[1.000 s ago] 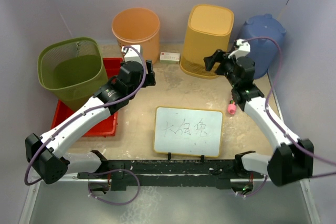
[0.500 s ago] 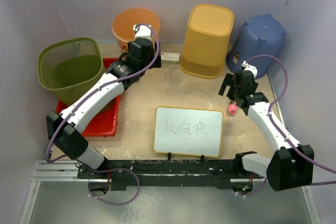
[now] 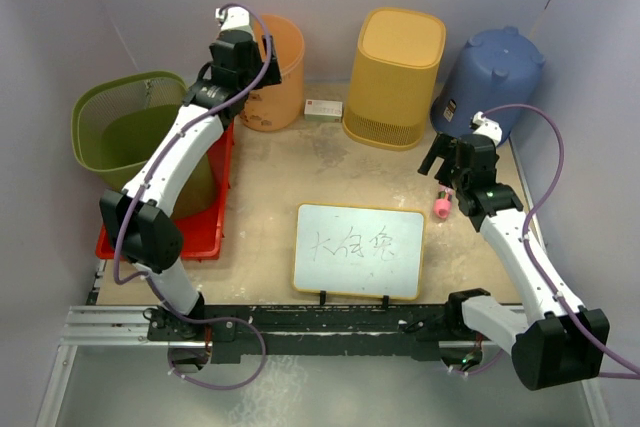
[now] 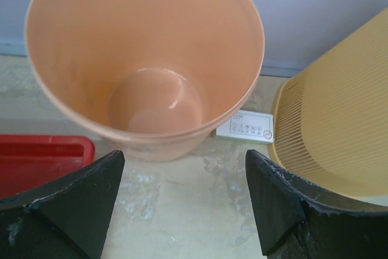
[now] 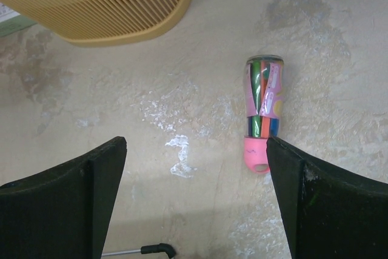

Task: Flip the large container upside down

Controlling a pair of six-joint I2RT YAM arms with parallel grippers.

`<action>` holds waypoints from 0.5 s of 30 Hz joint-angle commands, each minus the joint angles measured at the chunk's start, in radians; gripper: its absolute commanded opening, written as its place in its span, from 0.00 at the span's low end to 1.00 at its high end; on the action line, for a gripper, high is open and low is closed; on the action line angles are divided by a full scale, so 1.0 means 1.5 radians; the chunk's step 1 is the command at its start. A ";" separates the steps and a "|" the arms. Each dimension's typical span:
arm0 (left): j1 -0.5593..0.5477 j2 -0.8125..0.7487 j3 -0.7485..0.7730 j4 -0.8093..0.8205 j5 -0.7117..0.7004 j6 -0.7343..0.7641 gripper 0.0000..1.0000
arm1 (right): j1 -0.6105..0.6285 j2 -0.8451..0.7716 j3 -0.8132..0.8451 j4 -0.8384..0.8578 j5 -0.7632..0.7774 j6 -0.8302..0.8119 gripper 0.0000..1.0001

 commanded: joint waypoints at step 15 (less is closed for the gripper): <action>0.000 0.208 0.239 -0.049 0.112 0.206 0.77 | 0.000 -0.004 -0.008 0.005 -0.013 -0.001 0.98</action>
